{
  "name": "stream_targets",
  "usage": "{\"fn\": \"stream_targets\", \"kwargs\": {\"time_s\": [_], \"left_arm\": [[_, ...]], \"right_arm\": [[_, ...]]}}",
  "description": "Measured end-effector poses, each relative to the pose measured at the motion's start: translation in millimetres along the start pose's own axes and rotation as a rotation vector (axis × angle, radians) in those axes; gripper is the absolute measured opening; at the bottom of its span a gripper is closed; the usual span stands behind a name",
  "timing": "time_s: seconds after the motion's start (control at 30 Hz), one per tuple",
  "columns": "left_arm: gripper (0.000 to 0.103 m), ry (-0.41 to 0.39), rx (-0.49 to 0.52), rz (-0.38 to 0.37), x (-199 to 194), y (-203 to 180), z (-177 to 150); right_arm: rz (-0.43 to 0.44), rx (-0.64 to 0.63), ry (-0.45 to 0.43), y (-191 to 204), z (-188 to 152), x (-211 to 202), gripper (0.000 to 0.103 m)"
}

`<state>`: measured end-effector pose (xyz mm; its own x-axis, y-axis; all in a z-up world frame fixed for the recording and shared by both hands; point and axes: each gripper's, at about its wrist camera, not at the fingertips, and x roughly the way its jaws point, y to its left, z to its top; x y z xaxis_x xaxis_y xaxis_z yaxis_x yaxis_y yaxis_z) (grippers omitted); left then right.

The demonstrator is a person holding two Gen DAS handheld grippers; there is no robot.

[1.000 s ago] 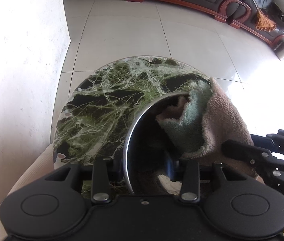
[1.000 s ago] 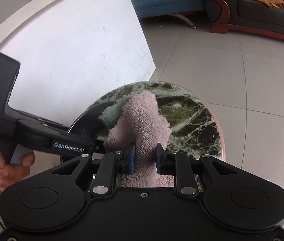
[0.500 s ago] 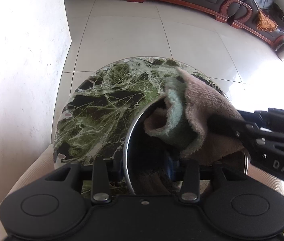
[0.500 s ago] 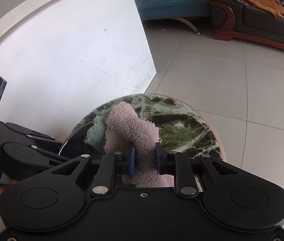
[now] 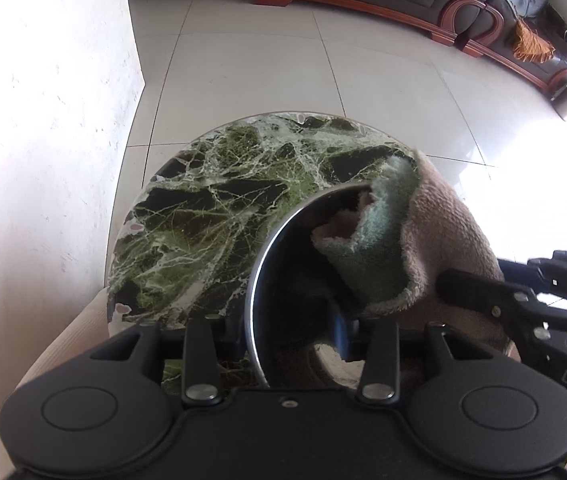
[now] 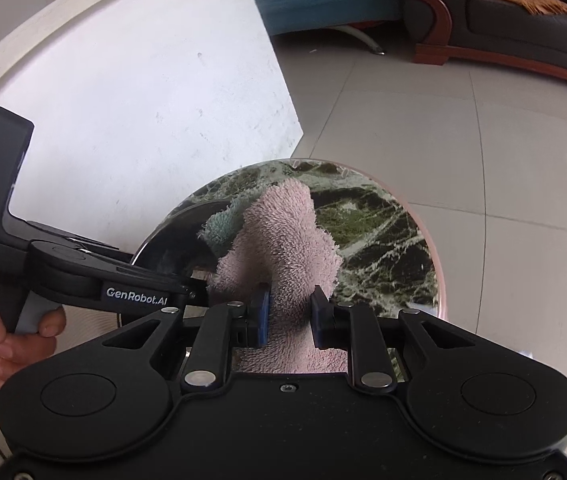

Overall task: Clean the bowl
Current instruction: 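Rub the towel along the bowl's inner wall near the rim, right gripper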

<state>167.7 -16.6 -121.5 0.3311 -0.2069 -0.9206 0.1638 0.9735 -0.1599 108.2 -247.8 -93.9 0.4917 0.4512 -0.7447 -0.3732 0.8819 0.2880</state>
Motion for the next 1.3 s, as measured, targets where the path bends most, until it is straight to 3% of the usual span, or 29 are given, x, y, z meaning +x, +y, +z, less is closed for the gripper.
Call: {"fn": "stream_targets", "kwargs": {"time_s": [0.23,0.6,0.73,1.07,1.3], "left_arm": [[0.034,0.018,-0.021,-0.004,-2.3,1.4,-2.1],[0.034,-0.034,-0.041,0.005,-5.6,20.2,18.0],[0.021,-0.029,-0.040,-0.016,-4.3,17.9,11.9],[0.022,-0.004,-0.044,-0.009,-8.5,11.3,-6.2],[0.025,-0.022,-0.089,0.014,-8.7,7.9,-11.7]], "right_arm": [[-0.006,-0.087,0.001,3.4,18.4,14.3,0.019],[-0.012,-0.128,0.004,5.7,19.5,16.5,0.019],[-0.015,-0.126,0.003,5.6,19.6,16.4,0.019],[-0.011,-0.138,-0.008,9.4,31.0,25.4,0.021],[-0.013,-0.076,-0.021,5.3,25.3,23.6,0.022]]}}
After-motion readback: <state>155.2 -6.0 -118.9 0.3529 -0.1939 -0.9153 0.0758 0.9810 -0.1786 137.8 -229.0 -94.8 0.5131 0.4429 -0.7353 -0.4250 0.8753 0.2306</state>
